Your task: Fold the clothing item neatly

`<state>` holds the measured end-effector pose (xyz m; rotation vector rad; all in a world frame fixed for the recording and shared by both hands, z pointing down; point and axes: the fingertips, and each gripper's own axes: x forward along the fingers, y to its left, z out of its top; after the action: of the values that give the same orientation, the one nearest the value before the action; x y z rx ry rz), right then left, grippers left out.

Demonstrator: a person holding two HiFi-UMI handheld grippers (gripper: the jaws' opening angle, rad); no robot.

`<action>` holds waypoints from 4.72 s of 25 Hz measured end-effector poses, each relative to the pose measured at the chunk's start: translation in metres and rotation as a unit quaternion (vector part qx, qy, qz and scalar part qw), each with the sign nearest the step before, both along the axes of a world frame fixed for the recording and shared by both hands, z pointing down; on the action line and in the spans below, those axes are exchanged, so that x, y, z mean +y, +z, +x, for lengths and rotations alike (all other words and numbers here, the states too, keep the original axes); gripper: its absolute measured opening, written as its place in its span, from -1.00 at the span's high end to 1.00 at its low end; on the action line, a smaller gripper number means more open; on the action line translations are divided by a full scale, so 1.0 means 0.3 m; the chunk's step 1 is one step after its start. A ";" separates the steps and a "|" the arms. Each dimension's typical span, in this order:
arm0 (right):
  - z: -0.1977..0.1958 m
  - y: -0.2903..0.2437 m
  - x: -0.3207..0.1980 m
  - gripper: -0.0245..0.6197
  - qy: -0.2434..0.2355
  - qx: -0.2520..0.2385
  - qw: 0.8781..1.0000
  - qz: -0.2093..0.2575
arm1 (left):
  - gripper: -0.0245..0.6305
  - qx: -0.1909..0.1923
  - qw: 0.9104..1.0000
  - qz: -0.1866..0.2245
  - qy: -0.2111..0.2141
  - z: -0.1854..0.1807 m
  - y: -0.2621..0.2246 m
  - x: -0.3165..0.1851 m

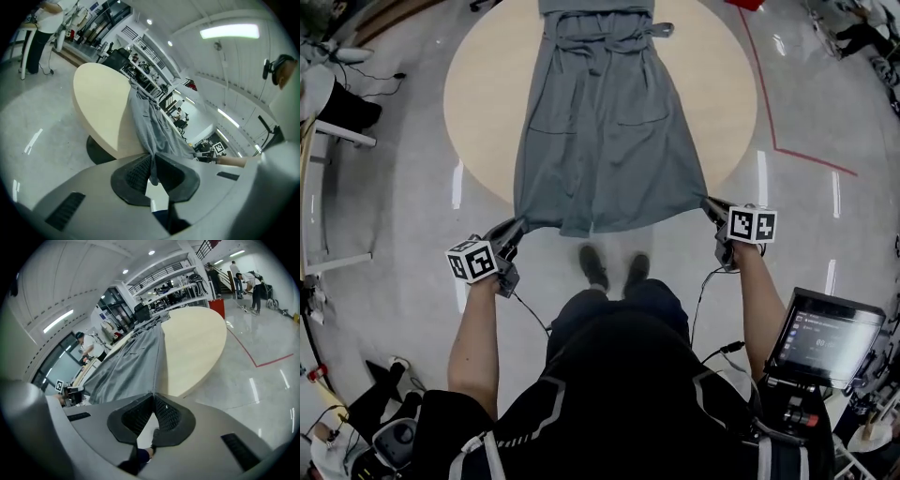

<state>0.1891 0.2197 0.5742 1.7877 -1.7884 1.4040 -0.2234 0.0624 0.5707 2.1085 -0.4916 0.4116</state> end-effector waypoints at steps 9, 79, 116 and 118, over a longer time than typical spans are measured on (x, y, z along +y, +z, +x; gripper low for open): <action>-0.041 -0.018 -0.021 0.86 -0.016 -0.014 1.000 0.007 | 0.86 0.058 0.998 -0.001 -0.001 0.061 -0.096 -0.007; 1.083 -0.154 -2.262 0.86 0.071 -0.114 0.976 0.170 | 0.86 0.159 0.931 -0.190 -0.267 0.870 -0.177 -2.489; 1.170 -0.016 -2.323 0.85 0.114 -0.033 0.986 0.115 | 0.51 -0.140 0.962 0.208 -0.109 0.914 -0.108 -2.493; 1.174 -0.011 -2.321 0.85 0.114 -0.028 0.986 0.115 | 0.36 -0.121 0.966 0.207 -0.099 0.916 -0.111 -2.479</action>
<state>0.5413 -0.4764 0.5710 2.1504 -1.8912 1.3876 0.0513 -0.6814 0.5373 2.3886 -0.9949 0.4847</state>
